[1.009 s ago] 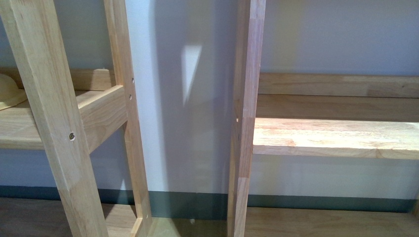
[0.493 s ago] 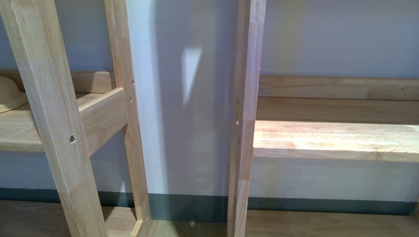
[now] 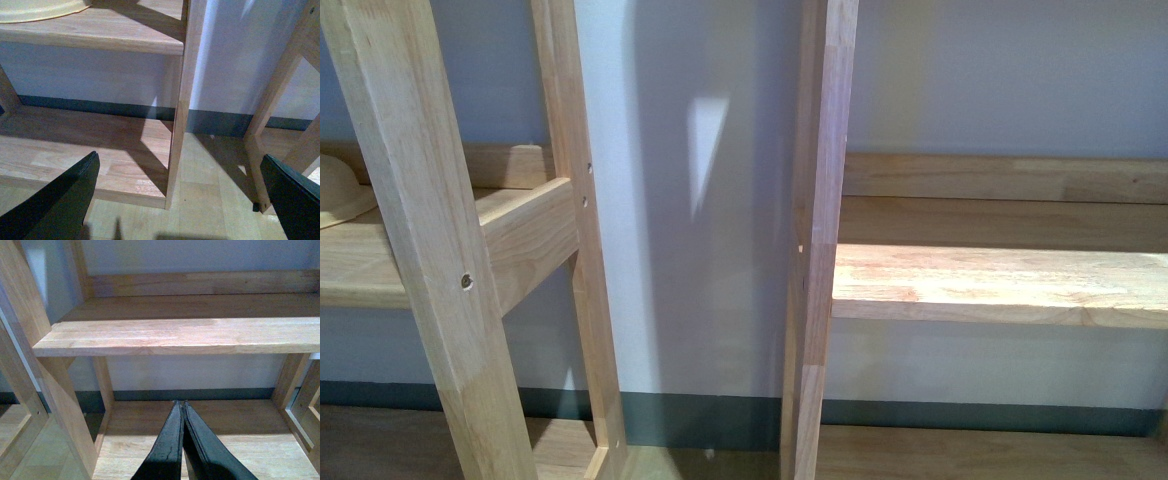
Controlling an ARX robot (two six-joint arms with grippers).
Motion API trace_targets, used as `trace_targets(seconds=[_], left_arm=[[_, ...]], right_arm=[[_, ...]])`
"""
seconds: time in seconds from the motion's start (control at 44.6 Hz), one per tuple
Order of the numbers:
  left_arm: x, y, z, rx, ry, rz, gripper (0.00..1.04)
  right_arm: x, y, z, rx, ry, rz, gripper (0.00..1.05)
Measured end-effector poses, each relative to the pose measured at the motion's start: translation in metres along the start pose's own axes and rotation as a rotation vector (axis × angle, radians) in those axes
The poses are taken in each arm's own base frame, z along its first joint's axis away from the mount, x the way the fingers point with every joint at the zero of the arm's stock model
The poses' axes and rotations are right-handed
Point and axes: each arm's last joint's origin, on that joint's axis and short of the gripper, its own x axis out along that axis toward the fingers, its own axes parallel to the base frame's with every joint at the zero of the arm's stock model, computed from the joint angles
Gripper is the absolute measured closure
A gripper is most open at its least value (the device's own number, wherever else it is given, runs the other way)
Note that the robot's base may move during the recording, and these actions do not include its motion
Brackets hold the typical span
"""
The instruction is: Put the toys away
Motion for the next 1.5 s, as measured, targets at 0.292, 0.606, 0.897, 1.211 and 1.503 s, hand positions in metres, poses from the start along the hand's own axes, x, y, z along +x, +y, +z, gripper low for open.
trace_targets(seconds=[0.292,0.606,0.897,1.211,1.503], left_arm=[[0.0,0.0,0.0,0.0,0.0,0.0,0.06],[0.0,0.0,0.0,0.0,0.0,0.0,0.06],[0.0,0.0,0.0,0.0,0.0,0.0,0.06],[0.0,0.0,0.0,0.0,0.0,0.0,0.06],[0.0,0.0,0.0,0.0,0.0,0.0,0.06]], right_arm=[[0.0,0.0,-0.01,0.0,-0.001,0.0,1.01],[0.0,0.0,-0.021,0.0,-0.006,0.0,1.01],[0.0,0.0,-0.021,-0.002,-0.008,0.0,1.01],[0.0,0.0,-0.021,-0.002,-0.008,0.0,1.01],[0.0,0.0,-0.021,-0.002,-0.008,0.0,1.01]])
